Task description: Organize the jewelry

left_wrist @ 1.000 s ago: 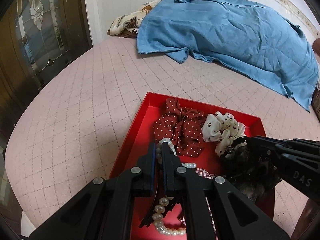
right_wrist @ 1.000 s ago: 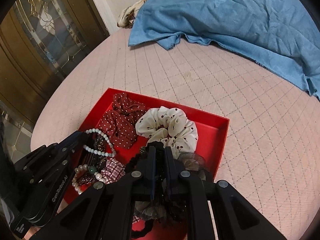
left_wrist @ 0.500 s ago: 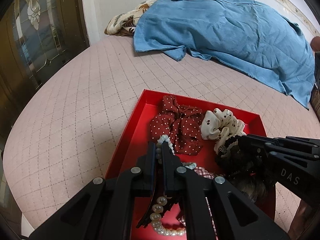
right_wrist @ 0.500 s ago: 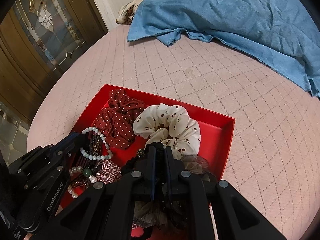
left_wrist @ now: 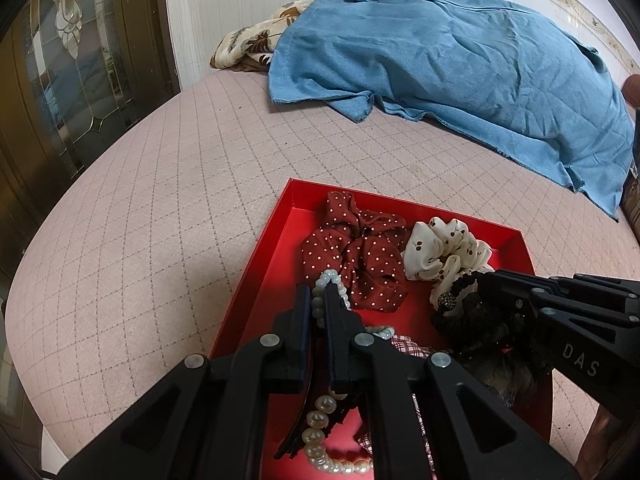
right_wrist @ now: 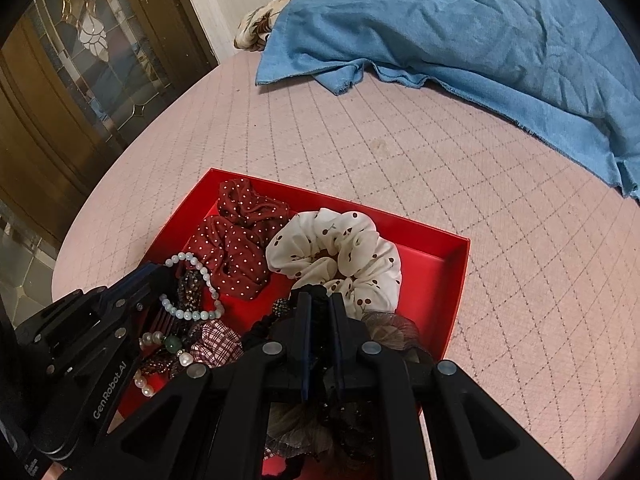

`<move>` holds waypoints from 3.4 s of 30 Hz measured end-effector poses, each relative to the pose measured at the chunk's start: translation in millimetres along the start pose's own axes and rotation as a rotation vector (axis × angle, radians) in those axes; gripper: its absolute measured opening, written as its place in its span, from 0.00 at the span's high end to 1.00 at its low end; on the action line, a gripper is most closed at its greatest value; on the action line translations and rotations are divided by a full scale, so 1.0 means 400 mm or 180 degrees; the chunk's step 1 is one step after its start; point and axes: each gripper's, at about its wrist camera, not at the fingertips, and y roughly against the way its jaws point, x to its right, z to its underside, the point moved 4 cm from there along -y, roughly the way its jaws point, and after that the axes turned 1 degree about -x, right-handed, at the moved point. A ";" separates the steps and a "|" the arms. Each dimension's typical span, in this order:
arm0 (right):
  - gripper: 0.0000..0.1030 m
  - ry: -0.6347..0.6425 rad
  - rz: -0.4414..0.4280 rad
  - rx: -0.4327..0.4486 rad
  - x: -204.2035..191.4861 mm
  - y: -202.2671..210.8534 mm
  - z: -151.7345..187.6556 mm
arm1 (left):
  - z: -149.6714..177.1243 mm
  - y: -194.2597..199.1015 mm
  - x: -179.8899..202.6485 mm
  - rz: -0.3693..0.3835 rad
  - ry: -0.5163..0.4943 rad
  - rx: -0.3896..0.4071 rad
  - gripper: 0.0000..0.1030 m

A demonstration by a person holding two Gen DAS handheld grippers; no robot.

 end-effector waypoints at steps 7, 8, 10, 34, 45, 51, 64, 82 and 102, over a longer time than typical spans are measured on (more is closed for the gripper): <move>0.58 -0.0101 -0.0011 0.0162 0.005 0.036 -0.007 | -0.007 0.017 -0.011 -0.0013 0.0054 0.0093 0.47; 0.58 -0.0114 -0.0013 0.0184 0.009 0.044 -0.006 | -0.009 0.021 -0.012 -0.0005 0.0059 0.0104 0.46; 0.58 -0.0133 -0.0013 0.0208 0.014 0.055 -0.004 | -0.008 0.025 -0.013 -0.0010 0.0049 0.0108 0.46; 0.46 -0.0099 0.0315 0.0415 0.068 0.219 0.181 | 0.020 0.261 -0.023 -0.0897 0.0121 0.1115 0.05; 0.29 -0.0015 0.0611 0.0865 0.090 0.367 0.278 | 0.109 0.417 0.008 -0.0892 0.0383 0.1198 0.00; 0.28 -0.0106 0.0679 0.0934 0.121 0.408 0.330 | 0.157 0.448 0.052 -0.0765 0.0343 0.1111 0.00; 0.23 -0.0188 0.0820 0.1060 0.156 0.469 0.407 | 0.249 0.465 0.181 -0.0481 -0.0003 0.0708 0.00; 0.23 -0.0089 0.0892 0.1032 0.124 0.459 0.439 | 0.278 0.445 0.202 -0.0281 -0.0119 0.0533 0.00; 0.22 -0.0136 0.0891 0.0975 0.132 0.443 0.436 | 0.286 0.412 0.197 -0.0161 -0.0102 0.0368 0.00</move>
